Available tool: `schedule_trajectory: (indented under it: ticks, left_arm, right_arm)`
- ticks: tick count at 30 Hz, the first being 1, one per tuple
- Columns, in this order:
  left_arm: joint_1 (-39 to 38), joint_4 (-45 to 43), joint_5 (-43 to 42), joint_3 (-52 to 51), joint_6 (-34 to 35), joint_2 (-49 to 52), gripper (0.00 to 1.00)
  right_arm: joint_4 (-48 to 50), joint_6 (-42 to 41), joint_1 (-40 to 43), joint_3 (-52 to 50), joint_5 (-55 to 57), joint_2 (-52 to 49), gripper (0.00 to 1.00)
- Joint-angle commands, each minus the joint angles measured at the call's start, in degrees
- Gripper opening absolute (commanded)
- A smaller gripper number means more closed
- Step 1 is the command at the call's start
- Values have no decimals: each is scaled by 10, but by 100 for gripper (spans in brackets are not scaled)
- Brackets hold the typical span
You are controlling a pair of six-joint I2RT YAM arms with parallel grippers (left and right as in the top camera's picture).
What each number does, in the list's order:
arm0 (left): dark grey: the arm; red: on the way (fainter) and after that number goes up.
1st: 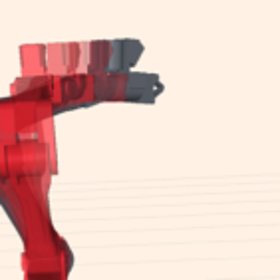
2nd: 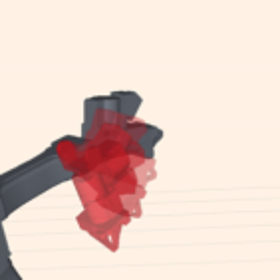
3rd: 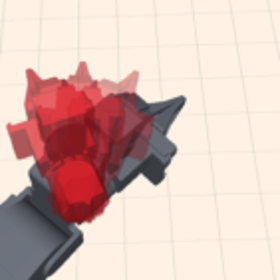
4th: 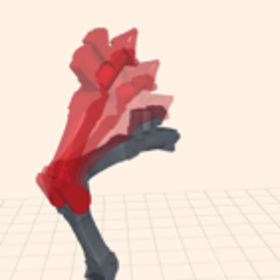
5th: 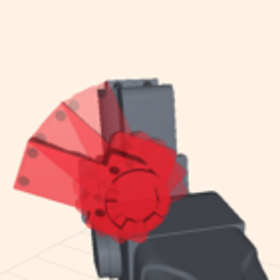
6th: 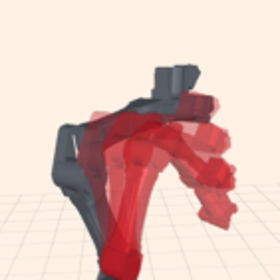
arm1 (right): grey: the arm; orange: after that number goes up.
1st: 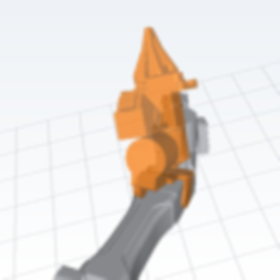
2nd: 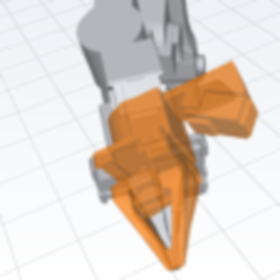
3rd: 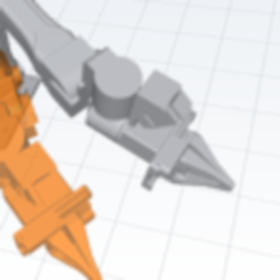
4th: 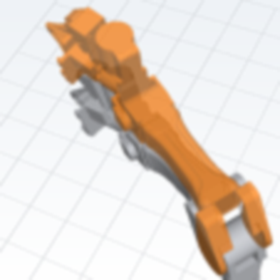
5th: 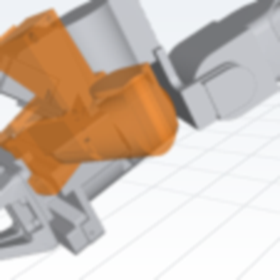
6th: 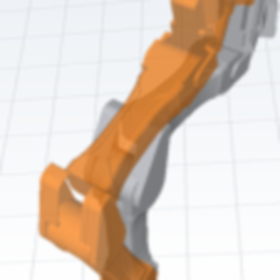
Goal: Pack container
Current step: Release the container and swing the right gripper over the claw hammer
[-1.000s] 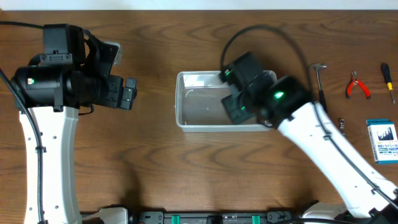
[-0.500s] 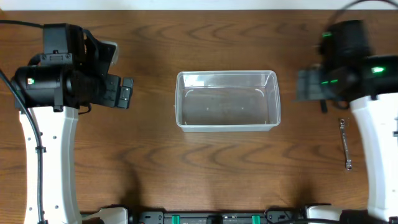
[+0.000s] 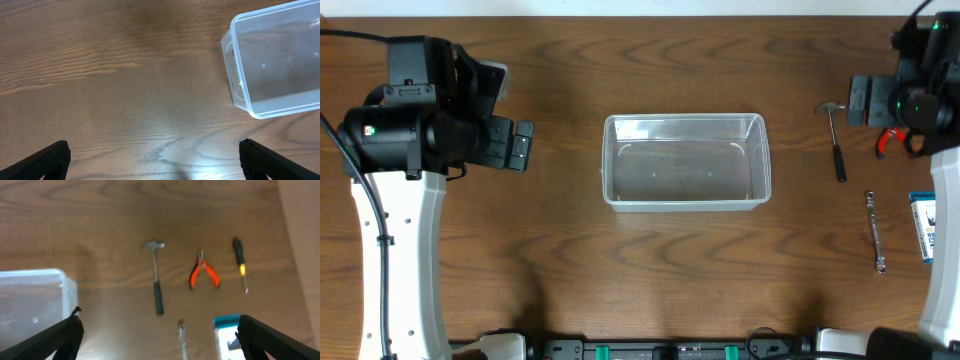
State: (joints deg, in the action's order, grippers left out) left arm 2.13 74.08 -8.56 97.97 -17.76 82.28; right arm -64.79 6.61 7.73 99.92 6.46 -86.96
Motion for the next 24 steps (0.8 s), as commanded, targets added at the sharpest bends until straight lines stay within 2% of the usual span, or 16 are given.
schedule_trajectory:
  ticks: [1, 7, 12, 17, 24]
  left_arm:
    - [-2, -1, 7, 3, 9, -3, 98]
    - [-2, 4, 7, 3, 9, -3, 98]
    - [-2, 0, 7, 3, 9, -3, 98]
    - [-2, 9, 7, 3, 9, -3, 98]
    - [-2, 10, 7, 3, 9, -3, 98]
  right_arm:
    - [22, 48, 11, 9, 6, -42, 99]
    - [51, 67, 22, 21, 6, -127, 99]
    - [44, 80, 25, 75, 3, -202, 99]
    - [-40, 115, 41, 166, -49, -284, 99]
    - [-99, 95, 56, 250, -61, -367, 99]
